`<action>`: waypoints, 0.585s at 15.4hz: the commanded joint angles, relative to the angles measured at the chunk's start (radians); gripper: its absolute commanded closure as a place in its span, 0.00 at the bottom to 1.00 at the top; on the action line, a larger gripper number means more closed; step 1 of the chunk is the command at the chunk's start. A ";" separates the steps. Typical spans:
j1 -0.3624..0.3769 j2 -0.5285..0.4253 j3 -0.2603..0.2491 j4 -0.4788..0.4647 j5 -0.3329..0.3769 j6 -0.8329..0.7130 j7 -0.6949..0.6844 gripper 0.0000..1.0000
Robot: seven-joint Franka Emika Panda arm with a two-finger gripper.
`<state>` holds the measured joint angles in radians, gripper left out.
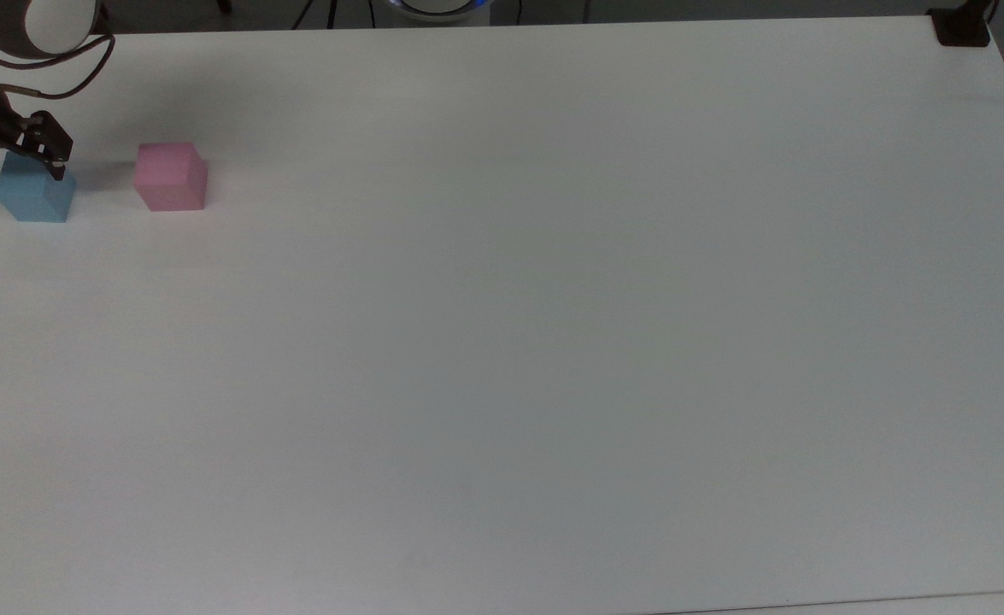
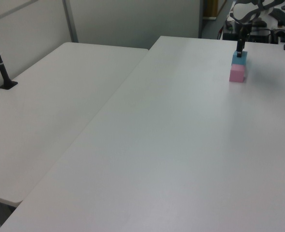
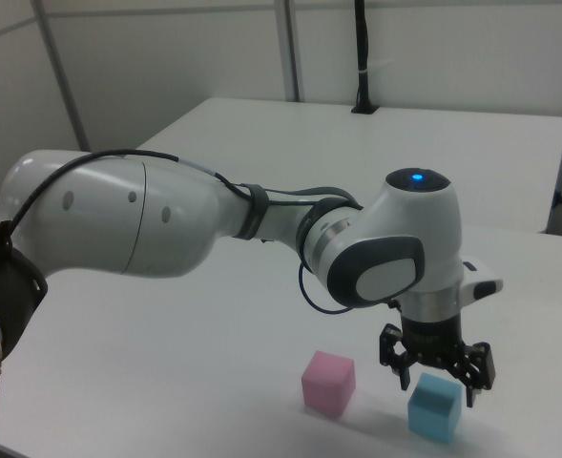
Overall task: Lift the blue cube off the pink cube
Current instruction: 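Open the gripper and release the light-blue cube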
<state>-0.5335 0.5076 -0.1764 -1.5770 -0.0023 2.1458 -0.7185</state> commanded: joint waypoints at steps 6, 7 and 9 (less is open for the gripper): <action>0.027 -0.216 0.025 -0.014 0.120 -0.202 0.137 0.00; 0.049 -0.250 0.025 -0.017 0.120 -0.254 0.192 0.00; 0.095 -0.311 0.026 -0.018 0.120 -0.361 0.356 0.00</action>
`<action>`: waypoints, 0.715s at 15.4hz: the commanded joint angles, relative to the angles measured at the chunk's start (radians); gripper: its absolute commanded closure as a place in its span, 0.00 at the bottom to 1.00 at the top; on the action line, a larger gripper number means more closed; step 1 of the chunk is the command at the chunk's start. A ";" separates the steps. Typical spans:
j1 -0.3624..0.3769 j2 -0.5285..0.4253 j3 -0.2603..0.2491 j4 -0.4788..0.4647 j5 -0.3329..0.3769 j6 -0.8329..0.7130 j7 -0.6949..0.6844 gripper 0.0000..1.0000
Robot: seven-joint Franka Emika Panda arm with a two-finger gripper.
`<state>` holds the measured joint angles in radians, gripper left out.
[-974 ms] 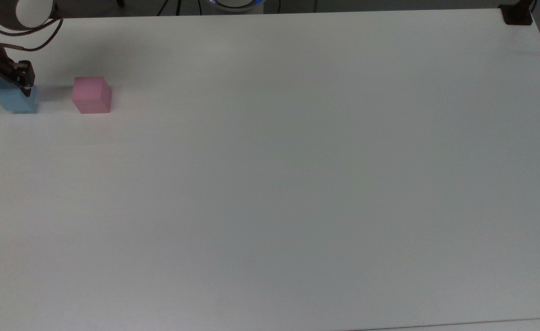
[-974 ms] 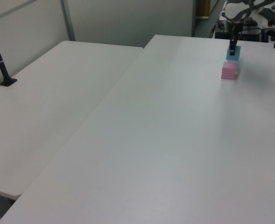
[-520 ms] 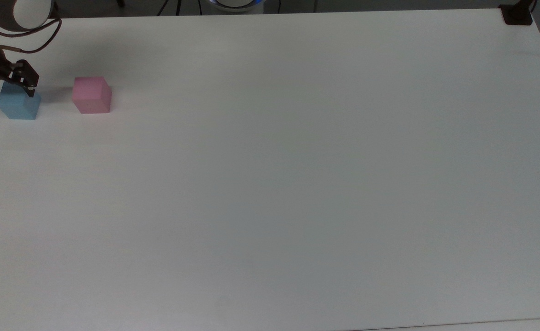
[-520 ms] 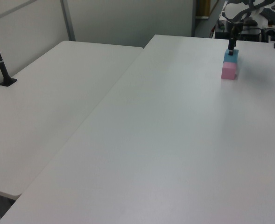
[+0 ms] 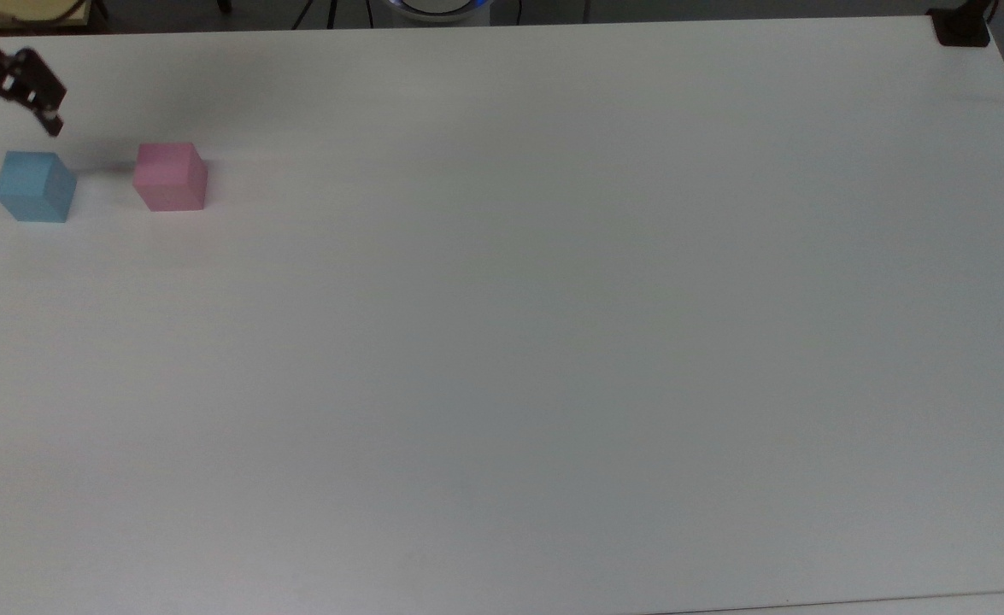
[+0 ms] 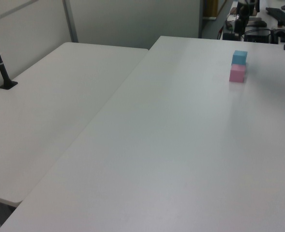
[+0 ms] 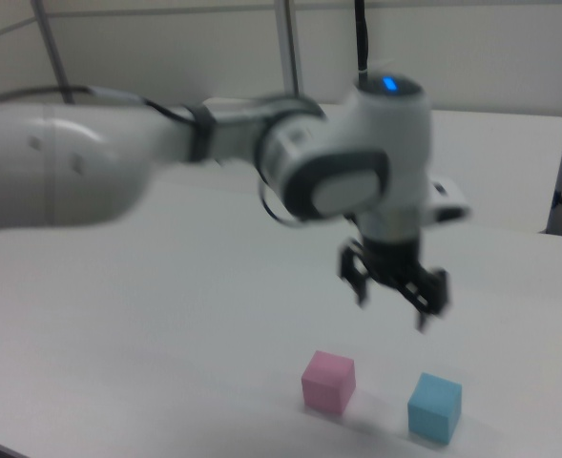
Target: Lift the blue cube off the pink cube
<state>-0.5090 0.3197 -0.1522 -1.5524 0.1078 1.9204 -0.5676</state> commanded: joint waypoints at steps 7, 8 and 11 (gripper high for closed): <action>0.289 -0.294 -0.007 -0.048 0.010 -0.279 0.573 0.00; 0.326 -0.304 -0.010 -0.048 0.006 -0.276 0.592 0.00; 0.406 -0.321 -0.021 -0.041 -0.002 -0.271 0.586 0.00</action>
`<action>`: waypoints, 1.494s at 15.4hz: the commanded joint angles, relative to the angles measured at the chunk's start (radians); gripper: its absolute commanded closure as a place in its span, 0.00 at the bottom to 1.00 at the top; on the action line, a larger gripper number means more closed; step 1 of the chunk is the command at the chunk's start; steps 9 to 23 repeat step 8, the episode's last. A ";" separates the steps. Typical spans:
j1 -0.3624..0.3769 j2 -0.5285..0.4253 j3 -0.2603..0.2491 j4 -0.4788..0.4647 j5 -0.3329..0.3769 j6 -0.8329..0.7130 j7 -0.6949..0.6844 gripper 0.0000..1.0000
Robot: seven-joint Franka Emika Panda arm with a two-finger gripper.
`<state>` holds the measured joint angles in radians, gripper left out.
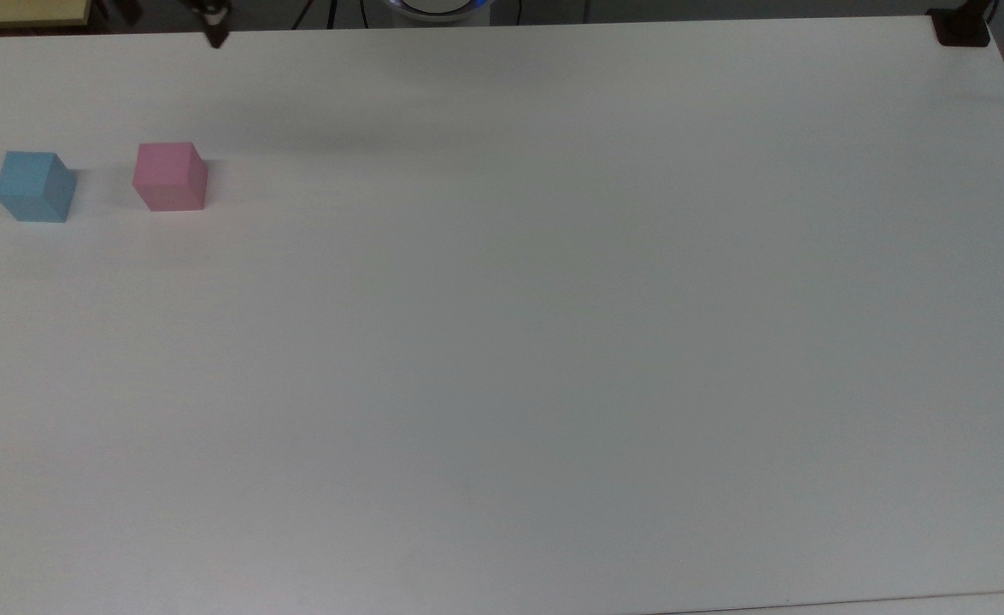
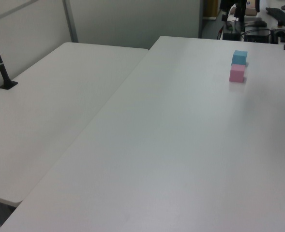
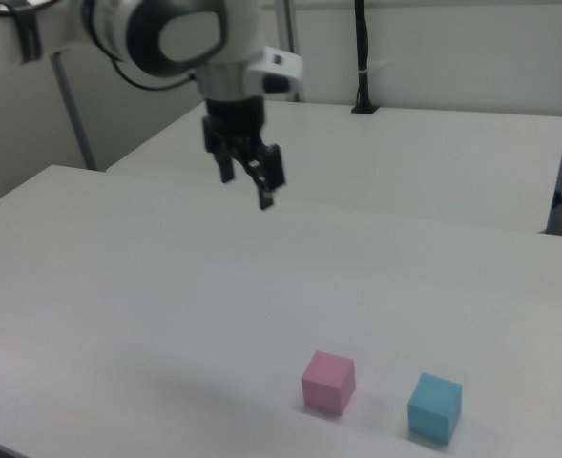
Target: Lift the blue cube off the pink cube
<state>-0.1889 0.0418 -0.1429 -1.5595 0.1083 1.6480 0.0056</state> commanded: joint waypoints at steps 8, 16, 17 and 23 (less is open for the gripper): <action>0.267 -0.036 -0.070 -0.044 -0.114 0.016 -0.002 0.00; 0.267 -0.036 -0.070 -0.044 -0.114 0.016 -0.002 0.00; 0.267 -0.036 -0.070 -0.044 -0.114 0.016 -0.002 0.00; 0.267 -0.036 -0.070 -0.044 -0.114 0.016 -0.002 0.00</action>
